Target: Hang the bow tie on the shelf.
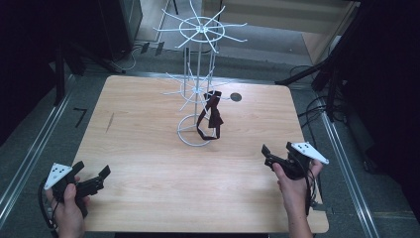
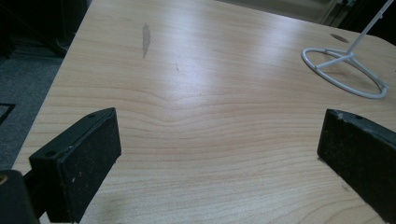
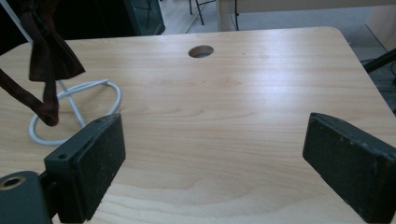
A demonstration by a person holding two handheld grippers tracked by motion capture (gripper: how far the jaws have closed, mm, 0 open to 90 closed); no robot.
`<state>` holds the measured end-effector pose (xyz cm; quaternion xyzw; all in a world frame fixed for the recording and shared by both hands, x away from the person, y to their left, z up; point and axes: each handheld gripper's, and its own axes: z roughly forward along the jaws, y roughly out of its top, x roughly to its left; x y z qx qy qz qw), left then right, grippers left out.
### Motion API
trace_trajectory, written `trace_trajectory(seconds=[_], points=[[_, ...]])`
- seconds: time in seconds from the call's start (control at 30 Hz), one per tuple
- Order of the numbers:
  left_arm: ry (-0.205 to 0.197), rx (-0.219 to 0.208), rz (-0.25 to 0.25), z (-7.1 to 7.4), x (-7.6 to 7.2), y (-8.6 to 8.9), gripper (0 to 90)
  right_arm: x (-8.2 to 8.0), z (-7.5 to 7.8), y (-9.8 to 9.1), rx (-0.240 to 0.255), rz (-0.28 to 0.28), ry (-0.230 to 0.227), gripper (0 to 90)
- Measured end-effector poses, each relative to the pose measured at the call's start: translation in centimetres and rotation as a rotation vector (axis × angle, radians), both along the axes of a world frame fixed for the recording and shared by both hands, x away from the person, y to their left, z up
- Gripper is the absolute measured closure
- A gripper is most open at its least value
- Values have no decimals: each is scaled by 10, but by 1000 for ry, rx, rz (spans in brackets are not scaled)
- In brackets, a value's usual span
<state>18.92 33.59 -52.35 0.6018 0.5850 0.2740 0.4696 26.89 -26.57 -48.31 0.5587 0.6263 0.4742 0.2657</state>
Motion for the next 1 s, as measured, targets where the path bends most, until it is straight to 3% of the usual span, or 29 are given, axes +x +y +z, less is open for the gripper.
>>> trace_trajectory(seconds=[0.33, 0.67, 1.0], points=[[1, 2, 0, 0, 0, 0, 1, -15, -16, -28, -13, -48, 30, 59], [0, 3, 0, 0, 0, -1, 0, -36, -41, -61, -21, -112, 77, 78], [1, 11, 1, 0, -1, -1, 1, -56, -54, -88, -26, -147, 102, 86]])
